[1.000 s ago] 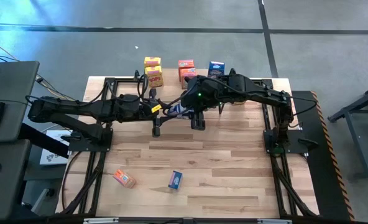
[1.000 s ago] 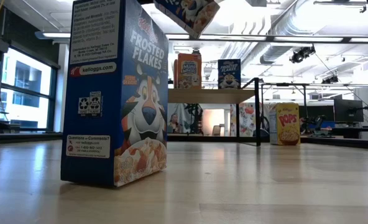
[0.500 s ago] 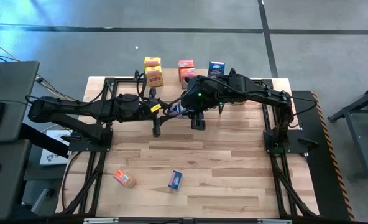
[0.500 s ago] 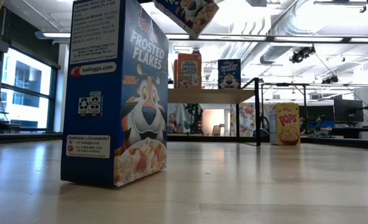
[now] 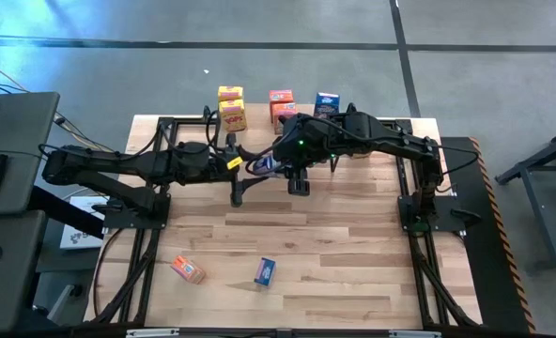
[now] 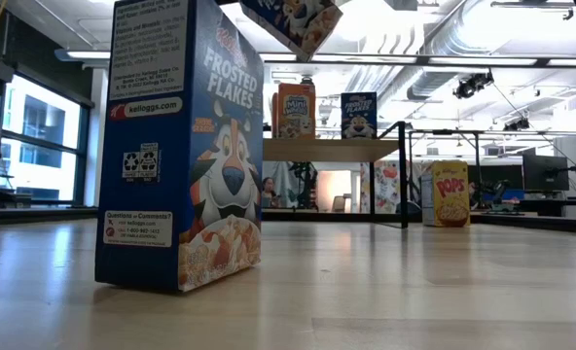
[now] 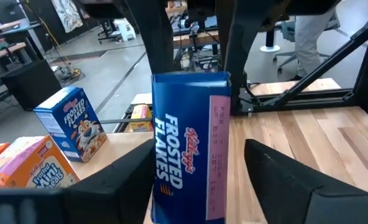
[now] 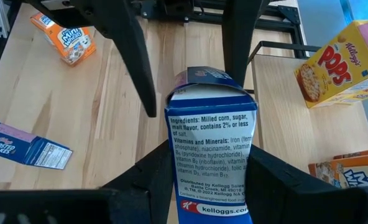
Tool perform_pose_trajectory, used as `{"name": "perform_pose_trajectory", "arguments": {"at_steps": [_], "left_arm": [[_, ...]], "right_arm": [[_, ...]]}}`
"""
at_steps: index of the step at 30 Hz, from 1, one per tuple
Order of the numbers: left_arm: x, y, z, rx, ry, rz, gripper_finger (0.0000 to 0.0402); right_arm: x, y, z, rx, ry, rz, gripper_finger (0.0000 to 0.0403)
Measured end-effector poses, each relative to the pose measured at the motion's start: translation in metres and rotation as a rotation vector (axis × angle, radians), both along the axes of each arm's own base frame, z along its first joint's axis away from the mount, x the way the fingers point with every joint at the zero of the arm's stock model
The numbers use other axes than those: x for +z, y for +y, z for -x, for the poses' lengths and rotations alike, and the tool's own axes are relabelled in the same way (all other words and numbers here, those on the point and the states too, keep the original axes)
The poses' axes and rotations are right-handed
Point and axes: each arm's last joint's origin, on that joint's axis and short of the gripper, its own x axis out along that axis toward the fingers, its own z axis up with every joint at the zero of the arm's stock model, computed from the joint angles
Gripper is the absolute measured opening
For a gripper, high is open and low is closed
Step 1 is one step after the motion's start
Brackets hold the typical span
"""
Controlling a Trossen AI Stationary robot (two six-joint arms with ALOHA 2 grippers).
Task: Stack cereal on shelf
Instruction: Put the top blue cereal box aligned with the other blue cereal box on the shelf
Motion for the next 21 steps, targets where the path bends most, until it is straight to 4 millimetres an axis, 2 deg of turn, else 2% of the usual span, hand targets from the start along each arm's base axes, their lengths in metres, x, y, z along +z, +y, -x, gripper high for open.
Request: {"name": "perform_pose_trajectory", "arguments": {"at_steps": [6, 21], "left_arm": [[0.004, 0.0, 0.003, 0.0, -0.024, -0.001, 0.026], [0.015, 0.001, 0.013, 0.023, -0.068, -0.038, 0.026]], "right_arm": [[-0.001, 0.0, 0.001, -0.005, 0.012, 0.006, 0.0152], [0.025, -0.019, 0.036, -0.08, -0.01, 0.081, 0.0151]]}}
